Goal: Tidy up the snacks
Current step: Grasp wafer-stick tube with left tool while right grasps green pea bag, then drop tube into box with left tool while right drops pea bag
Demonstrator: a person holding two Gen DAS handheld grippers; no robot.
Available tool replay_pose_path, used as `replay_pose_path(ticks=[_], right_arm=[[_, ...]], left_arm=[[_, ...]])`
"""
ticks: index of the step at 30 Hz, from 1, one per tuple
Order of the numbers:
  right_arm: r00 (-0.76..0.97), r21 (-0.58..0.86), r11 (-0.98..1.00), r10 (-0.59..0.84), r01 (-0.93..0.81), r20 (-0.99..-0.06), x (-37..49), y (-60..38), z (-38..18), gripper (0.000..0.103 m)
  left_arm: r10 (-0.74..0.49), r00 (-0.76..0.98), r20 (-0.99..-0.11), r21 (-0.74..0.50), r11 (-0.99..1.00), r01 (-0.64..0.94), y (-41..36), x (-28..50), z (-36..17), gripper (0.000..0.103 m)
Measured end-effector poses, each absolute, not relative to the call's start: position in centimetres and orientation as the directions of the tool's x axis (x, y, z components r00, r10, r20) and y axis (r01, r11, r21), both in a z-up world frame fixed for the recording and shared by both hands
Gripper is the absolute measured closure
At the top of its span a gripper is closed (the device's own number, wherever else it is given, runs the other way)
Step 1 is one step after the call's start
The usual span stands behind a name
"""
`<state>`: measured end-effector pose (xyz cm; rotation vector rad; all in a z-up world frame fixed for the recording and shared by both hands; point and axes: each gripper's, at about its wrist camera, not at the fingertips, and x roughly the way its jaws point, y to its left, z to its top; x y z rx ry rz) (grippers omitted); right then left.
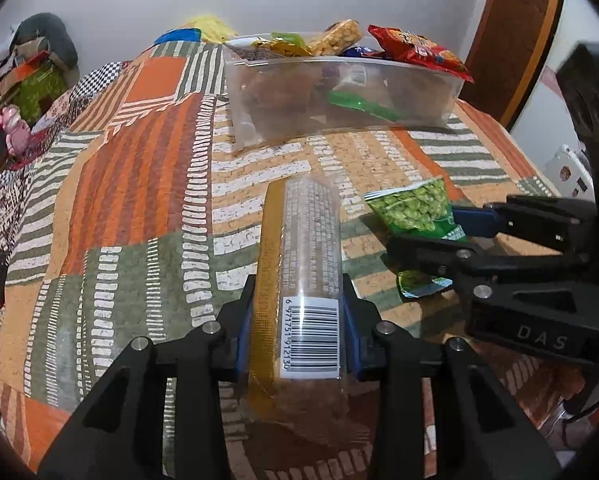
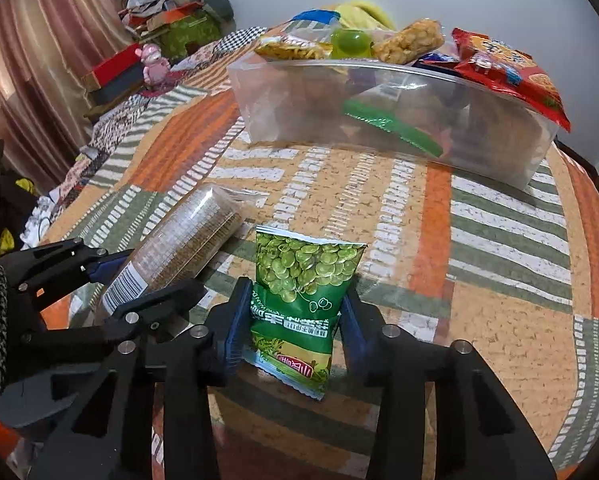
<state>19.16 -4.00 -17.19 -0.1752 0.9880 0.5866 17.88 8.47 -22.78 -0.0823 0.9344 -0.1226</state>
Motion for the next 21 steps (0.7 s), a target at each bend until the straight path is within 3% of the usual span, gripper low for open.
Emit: replay_pose_path(ticks=[11, 21], right_arm=[[0.454, 0.137, 0.858, 0.390, -0.495, -0.801, 19.4, -6.1, -15.4, 0.069], [0.566, 0.128, 0.878, 0.402, -0.461, -0.720, 21.0, -8.9, -10.2, 0.069]], left_arm=[[-0.132, 0.620, -0.773, -0.141, 0.989, 0.035, 8.2, 18.3, -20.1, 0.067], [-0.121, 0.711, -0.693, -0.151, 0.988, 0.021, 8.9, 19.6, -14.1, 0.067]])
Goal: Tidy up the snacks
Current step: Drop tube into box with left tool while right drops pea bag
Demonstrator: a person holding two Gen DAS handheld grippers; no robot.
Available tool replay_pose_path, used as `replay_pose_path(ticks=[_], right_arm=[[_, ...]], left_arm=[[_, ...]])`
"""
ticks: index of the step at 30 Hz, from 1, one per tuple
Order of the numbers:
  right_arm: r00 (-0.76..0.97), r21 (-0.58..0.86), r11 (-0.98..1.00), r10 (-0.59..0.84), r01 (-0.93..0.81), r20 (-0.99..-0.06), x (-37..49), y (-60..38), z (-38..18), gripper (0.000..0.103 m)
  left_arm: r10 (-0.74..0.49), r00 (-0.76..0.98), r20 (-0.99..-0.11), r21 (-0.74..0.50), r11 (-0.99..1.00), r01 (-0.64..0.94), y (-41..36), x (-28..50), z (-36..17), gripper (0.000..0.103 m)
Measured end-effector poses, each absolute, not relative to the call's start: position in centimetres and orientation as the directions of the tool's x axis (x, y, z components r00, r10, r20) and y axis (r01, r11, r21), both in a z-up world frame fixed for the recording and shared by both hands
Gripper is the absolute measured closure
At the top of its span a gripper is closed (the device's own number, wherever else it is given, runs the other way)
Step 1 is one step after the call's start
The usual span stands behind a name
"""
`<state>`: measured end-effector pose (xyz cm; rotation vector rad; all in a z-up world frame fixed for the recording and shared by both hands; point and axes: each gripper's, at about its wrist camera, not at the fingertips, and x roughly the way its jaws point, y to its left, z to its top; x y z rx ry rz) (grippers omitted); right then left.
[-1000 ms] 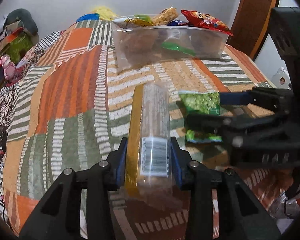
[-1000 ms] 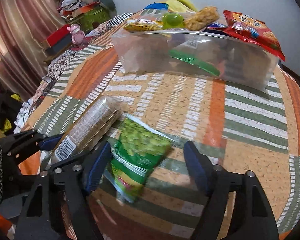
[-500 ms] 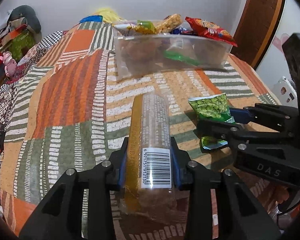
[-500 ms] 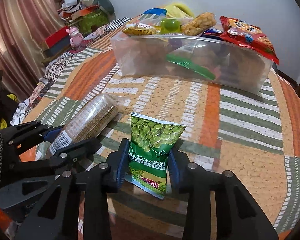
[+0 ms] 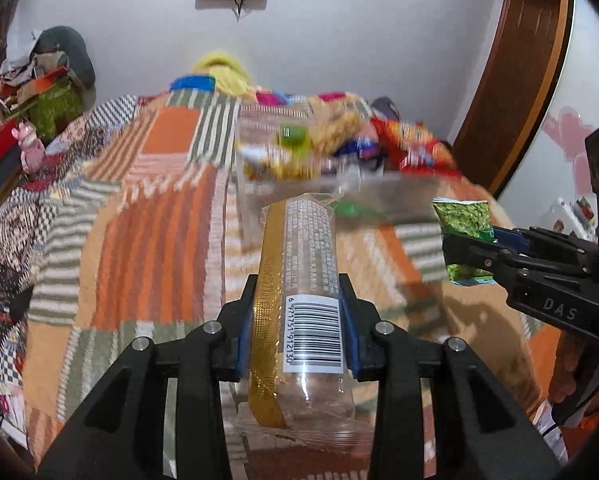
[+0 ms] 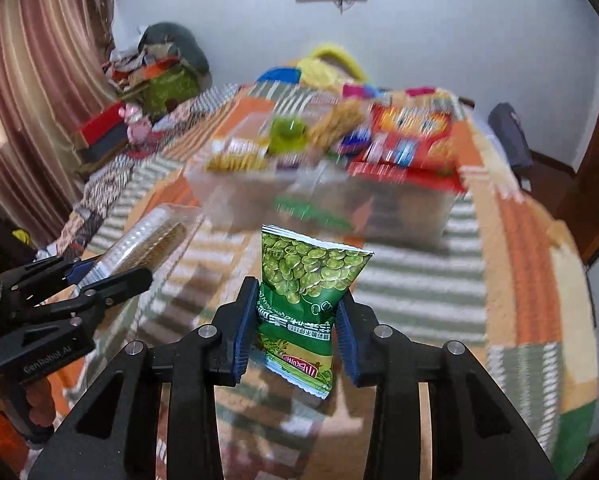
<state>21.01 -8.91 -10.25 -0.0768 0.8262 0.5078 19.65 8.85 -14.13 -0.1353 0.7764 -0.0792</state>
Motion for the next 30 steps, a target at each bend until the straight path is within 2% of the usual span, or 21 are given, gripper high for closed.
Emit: replay_pose_path(ticks=[7, 13, 28, 30], right_arm=[[0.607, 0.136, 0.880, 0.418, -0.455, -0.676, 23.7, -8.6, -8.0, 0.069], [0.622, 0.103, 0.882, 0.402, -0.459, -0.672, 26.7, -7.5, -7.5, 0.069], [0.531, 0.165, 0.870, 0.423, -0.465, -0.734, 33.0, -5.2, -11.4, 0.068], [0.531, 0.167, 0.865, 0.431, -0.473, -0.730, 32.9, -5.2, -11.3, 0.061]], left_arm=[[-0.102, 0.766, -0.634, -0.154, 0.988, 0.004, 9.4, 22.7, -10.5, 0.067], [-0.106, 0.770, -0.629, -0.145, 0.989, 0.018, 9.1, 26.8, -9.6, 0.067], [-0.125, 0.683, -0.719, -0.169, 0.986, 0.002, 9.5, 35.6, -14.1, 0.066], [-0.116, 0.680, -0.724, -0.175, 0.984, -0.018, 9.6, 35.8, -14.5, 0.065]])
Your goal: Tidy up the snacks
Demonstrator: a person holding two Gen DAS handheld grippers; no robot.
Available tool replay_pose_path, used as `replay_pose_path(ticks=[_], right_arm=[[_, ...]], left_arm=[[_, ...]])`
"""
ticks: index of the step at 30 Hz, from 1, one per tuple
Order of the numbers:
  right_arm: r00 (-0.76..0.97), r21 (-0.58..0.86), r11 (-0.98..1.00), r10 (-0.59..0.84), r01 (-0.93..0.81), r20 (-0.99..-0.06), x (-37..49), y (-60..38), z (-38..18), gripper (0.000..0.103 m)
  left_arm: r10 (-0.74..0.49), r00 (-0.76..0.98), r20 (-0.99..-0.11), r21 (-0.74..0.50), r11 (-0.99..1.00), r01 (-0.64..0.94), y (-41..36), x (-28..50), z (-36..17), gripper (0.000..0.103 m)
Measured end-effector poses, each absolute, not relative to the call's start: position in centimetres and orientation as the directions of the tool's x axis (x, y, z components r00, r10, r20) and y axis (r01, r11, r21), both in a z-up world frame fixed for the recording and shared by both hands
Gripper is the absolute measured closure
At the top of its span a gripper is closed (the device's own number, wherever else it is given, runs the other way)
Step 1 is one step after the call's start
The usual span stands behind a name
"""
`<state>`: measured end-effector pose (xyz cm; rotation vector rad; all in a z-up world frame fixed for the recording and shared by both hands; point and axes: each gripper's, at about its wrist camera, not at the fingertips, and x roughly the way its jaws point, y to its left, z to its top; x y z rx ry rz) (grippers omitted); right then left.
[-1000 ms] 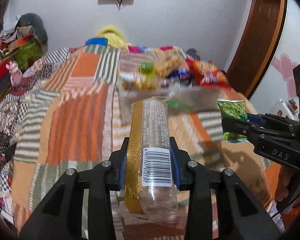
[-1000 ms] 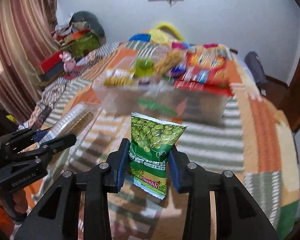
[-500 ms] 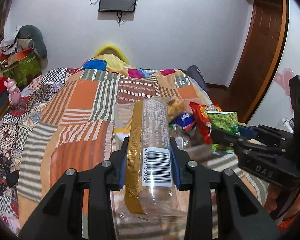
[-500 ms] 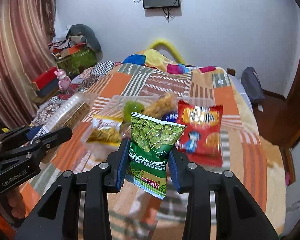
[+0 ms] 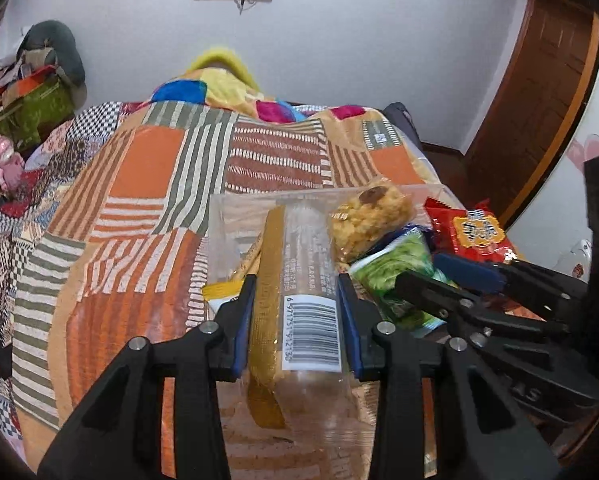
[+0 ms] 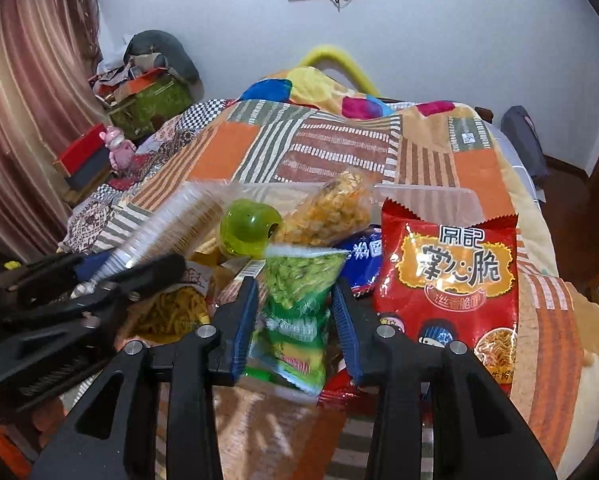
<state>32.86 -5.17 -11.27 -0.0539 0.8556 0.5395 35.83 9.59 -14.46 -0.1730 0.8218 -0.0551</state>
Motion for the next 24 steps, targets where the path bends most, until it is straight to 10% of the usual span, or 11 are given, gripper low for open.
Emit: replay_pose_path(ticks=[24], right_arm=[[0.778, 0.120, 0.876, 0.471, -0.466, -0.416, 16.6, -13.3, 3.7, 0.047]], left_arm=[[-0.105, 0.917, -0.384, -0.099, 0.992, 0.072, 6.5, 16.1, 1.9, 0.052]])
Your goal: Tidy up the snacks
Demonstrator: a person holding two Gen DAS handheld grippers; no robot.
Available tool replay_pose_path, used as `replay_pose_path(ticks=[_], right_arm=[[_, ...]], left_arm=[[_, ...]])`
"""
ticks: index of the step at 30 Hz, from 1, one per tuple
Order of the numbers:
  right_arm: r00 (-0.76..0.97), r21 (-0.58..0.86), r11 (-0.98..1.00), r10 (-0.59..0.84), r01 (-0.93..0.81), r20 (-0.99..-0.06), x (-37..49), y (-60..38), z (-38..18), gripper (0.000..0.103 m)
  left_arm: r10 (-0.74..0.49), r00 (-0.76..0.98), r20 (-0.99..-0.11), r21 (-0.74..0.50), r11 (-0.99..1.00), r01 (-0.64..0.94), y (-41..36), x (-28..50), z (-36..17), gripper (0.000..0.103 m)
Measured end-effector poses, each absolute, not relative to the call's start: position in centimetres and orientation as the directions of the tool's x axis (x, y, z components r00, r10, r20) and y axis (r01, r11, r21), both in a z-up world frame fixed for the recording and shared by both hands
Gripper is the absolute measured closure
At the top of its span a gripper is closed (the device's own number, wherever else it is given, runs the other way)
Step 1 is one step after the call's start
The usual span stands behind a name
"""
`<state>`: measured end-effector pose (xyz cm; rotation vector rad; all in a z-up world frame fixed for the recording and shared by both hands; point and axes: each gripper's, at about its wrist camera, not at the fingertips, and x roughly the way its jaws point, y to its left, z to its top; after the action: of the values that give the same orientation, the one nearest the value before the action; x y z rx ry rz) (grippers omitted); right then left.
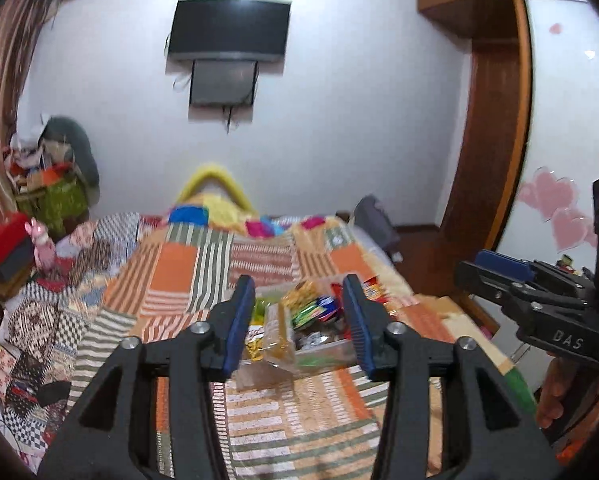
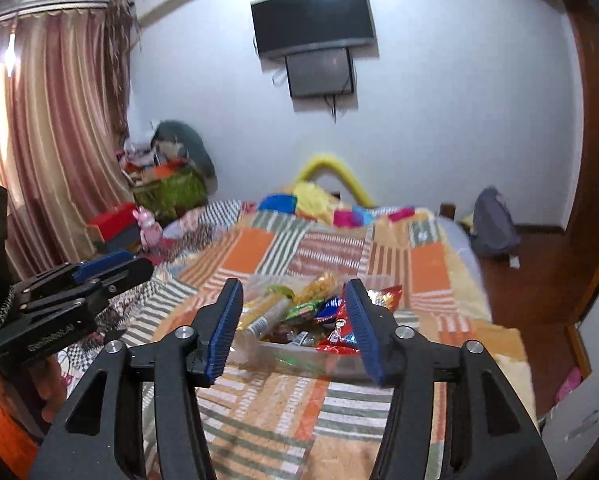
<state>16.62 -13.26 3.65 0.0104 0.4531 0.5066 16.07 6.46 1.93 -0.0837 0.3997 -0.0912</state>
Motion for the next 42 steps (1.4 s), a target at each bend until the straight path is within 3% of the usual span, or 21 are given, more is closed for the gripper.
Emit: replay_pose_path(ticks=[1, 5, 14, 16, 42], right_arm=[[0.786, 0.115, 0.878, 0.469, -0.466, -0.403, 16.0, -13.4, 3.9, 0.045], [0.812, 0.108, 0.881, 0.468, -0.461, -0.350, 13.1, -14.0, 4.8, 0.030], [0.852, 0.076, 0.901, 0.429, -0.427, -0.300, 10.6, -14.1, 4.5, 0.001], [0.858, 0.070, 0.906, 0.419, -0.418, -0.298, 10.5, -14.1, 4.3, 0.000], [0.861, 0.062, 0.911, 0.406, -0.407, -0.307, 8.7, -15.2, 3.3, 0.000]], left_arm=[[-0.102, 0.925, -0.367, -0.097, 0.993, 0.070, 6.2, 15.1, 2.3, 0.046], [-0.090, 0.944, -0.316, -0.092, 0.994, 0.064, 5.6, 11.6, 3.4, 0.040], [-0.042, 0.961, -0.274, -0.061, 0.998, 0.026, 4.5, 8.3, 2.6, 0.008], [-0.021, 0.965, -0.262, -0.047, 0.999, 0.009, 4.2, 8.0, 2.3, 0.002], [-0.020, 0.960, -0.279, -0.065, 0.998, 0.002, 4.3, 7.1, 1.3, 0.001]])
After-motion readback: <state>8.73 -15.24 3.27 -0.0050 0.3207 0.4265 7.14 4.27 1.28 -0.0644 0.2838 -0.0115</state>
